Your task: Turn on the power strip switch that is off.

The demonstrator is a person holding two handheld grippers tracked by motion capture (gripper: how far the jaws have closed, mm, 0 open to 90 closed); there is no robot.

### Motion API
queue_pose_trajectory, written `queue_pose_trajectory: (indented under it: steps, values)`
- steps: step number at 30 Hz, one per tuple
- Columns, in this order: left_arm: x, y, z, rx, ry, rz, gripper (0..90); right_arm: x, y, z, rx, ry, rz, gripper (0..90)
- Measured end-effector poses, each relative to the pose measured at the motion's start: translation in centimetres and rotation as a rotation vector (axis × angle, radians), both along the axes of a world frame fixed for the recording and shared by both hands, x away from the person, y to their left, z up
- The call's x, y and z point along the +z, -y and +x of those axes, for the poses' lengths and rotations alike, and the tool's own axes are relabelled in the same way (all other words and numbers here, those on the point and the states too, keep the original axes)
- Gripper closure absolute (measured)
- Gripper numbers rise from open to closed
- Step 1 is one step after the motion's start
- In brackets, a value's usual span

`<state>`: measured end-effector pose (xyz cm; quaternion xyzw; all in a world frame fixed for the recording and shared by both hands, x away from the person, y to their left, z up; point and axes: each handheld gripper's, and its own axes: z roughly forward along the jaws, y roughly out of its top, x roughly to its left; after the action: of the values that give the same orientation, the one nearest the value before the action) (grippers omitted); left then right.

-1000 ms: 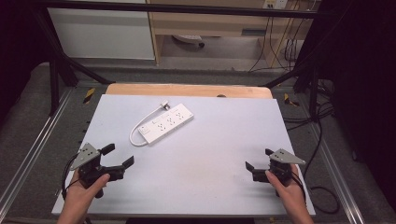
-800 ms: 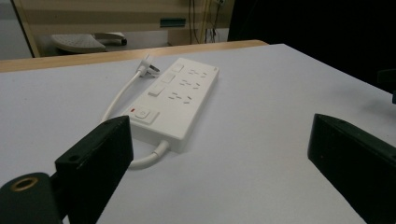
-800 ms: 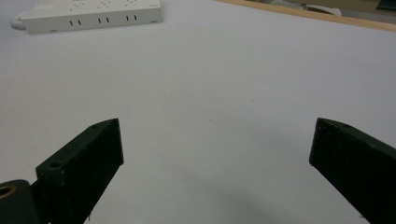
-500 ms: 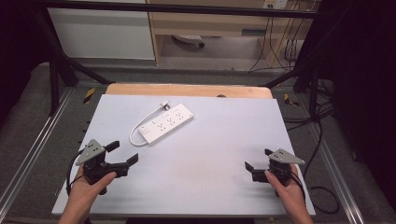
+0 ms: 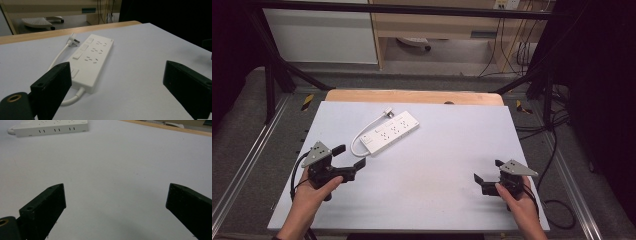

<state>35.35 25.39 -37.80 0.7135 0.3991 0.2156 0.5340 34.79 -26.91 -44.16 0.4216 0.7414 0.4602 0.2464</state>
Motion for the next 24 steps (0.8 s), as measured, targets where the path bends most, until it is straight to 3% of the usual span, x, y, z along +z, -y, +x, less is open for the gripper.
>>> queue_pose_trajectory:
  steps: [16,24]
  values:
    - [0.4,1.0,2.2,0.001,-0.013,-0.010,8.8,0.0,-0.1,0.0,-0.007,-0.002,-0.003,3.2]
    - [0.8,1.3,3.3,0.030,-0.008,-0.021,9.1,0.0,-0.1,-0.1,-0.005,-0.003,0.002,3.4]
